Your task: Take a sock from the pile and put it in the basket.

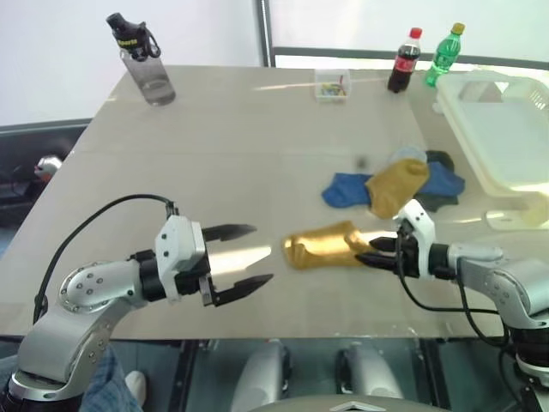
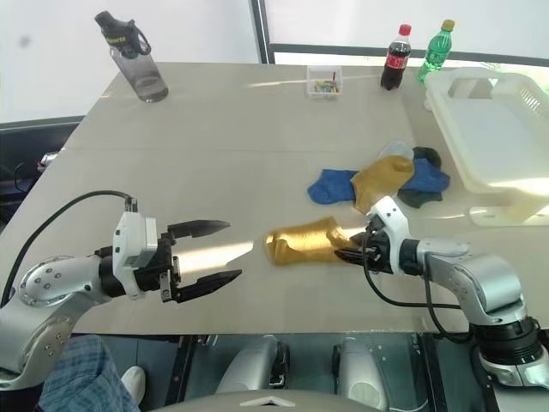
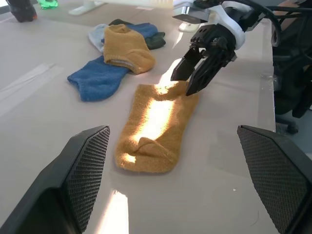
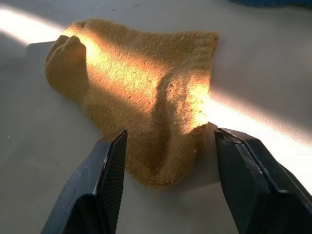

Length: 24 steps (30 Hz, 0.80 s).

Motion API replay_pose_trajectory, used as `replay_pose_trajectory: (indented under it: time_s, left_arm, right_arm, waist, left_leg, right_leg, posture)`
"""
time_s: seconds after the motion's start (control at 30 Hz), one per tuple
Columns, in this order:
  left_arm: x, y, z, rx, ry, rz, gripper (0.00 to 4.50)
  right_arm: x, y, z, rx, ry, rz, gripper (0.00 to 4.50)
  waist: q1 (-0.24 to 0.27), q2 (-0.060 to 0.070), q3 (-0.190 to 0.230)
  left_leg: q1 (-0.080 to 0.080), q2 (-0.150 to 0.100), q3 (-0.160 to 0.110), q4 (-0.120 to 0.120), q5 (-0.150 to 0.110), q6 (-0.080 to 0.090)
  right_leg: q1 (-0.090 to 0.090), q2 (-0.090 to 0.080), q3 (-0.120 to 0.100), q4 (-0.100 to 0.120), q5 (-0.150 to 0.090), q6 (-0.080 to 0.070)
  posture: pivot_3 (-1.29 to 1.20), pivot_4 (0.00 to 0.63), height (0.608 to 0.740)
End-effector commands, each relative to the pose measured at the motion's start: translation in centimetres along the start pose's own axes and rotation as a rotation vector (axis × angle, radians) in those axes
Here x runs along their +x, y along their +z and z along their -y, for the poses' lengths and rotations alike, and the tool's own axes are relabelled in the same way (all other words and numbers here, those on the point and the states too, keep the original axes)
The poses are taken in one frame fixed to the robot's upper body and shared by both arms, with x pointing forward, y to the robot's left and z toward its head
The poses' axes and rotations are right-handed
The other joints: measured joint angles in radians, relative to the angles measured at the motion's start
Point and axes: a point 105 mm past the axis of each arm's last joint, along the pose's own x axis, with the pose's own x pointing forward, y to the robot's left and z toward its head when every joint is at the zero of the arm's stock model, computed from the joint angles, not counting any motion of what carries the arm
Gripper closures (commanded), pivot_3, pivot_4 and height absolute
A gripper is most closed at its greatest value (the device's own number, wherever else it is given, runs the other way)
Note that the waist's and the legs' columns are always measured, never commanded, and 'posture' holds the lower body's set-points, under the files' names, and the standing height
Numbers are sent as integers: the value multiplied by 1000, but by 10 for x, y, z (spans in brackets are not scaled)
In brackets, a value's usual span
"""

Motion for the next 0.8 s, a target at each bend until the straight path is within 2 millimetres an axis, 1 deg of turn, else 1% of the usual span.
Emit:
replay_pose_trajectory:
  time_s: [0.03,0.13,0.23,0.3,0.37,0.47,0.53,0.63,0.67,0.73,0.8]
  left_arm:
    - [-1,7,1,23,-10,12,0]
    - [0,7,1,22,-13,13,0]
    - [0,8,1,20,-17,13,0]
    - [0,8,2,19,-20,14,0]
    - [0,8,2,18,-20,14,0]
    - [1,8,3,15,-23,14,0]
    - [0,9,4,14,-24,13,0]
    - [-1,8,4,11,-21,9,0]
    - [-2,8,4,10,-21,8,0]
    - [-3,8,5,9,-21,7,0]
    - [-3,8,5,5,-19,5,0]
  right_arm:
    - [-19,10,18,-61,-68,60,1764]
    - [-31,17,33,-99,-125,105,1764]
    - [-36,32,55,-138,-237,184,1764]
    - [-35,40,65,-163,-302,222,1764]
    - [-33,46,70,-209,-343,253,1764]
    - [-28,48,74,-270,-377,252,1764]
    - [-23,44,70,-278,-343,234,1764]
    - [-15,31,47,-243,-197,183,1764]
    - [-14,27,42,-239,-173,164,1764]
    - [-14,22,39,-231,-151,147,1764]
    - [-15,12,33,-203,-117,103,1764]
  waist:
    - [2,0,0]
    - [4,0,1]
    - [0,0,1]
    - [-4,0,1]
    - [-4,0,1]
    - [-3,1,1]
    - [-2,1,1]
    - [-1,1,1]
    - [-1,1,1]
    - [-1,1,1]
    - [-1,1,1]
  left_leg:
    - [0,0,0,0,0,0]
    - [-1,0,0,0,1,-1]
    - [0,0,0,0,2,-3]
    - [0,0,0,0,2,-3]
    - [0,0,0,0,2,-3]
    - [-1,0,1,0,2,-3]
    - [-1,0,1,0,2,-3]
    - [-1,0,1,0,2,-3]
    - [-1,0,1,0,2,-3]
    - [-1,0,1,0,2,-3]
    - [-1,0,1,0,2,-3]
  right_leg:
    - [0,0,0,0,0,0]
    - [0,0,0,-1,0,0]
    - [0,1,0,0,0,0]
    - [0,1,0,0,0,0]
    - [0,1,0,1,0,0]
    - [0,2,0,0,0,0]
    - [0,2,0,0,0,0]
    - [0,2,0,0,0,0]
    - [0,2,0,0,0,0]
    - [0,2,0,0,0,0]
    - [0,2,0,0,0,0]
  posture:
    - [0,150,740]
    - [0,150,740]
    - [0,150,740]
    - [0,150,740]
    - [0,150,740]
    - [0,150,740]
    - [0,150,740]
    - [0,150,740]
    - [0,150,740]
    - [0,150,740]
    - [0,150,740]
